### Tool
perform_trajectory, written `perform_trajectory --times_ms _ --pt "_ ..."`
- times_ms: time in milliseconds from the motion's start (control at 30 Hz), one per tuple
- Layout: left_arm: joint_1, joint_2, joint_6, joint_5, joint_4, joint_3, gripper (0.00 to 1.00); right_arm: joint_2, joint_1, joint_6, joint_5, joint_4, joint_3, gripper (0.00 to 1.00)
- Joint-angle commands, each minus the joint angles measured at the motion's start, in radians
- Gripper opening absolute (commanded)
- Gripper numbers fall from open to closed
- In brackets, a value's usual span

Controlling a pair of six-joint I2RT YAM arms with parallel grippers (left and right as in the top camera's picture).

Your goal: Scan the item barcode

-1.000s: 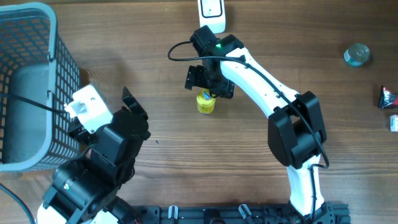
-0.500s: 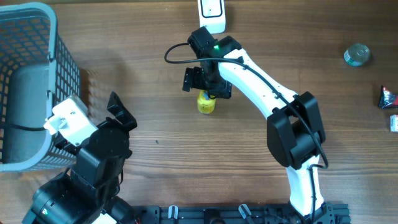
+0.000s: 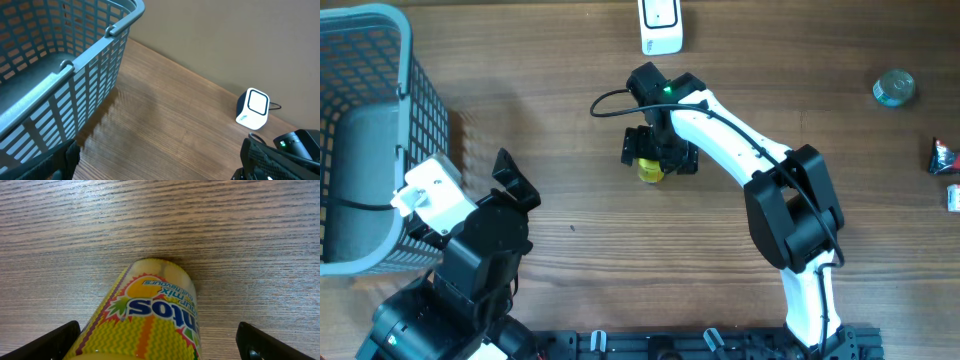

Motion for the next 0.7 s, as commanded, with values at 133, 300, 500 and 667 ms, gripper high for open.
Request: perform_trajectory --times_ms 133,300,500,667 --pt "0.005 -0.006 -0.018 0.002 -0.005 -0.001 1.0 -0.024 0.004 -0.07 -0.008 0.036 -0.033 0.95" --pt "0.005 -0.006 -0.018 0.002 -0.005 -0.001 1.0 -0.024 0.004 -0.066 -0.008 0.037 -0.036 0.85" --pt "0.005 -0.006 -0.018 0.002 -0.005 -0.001 1.0 -0.024 0.004 -0.066 -0.008 0.047 -0.039 0.79" --pt "0.005 -0.006 -0.018 0.002 -0.005 -0.001 1.0 -0.024 0.004 -0.07 -0.036 0.038 -0.039 0.74"
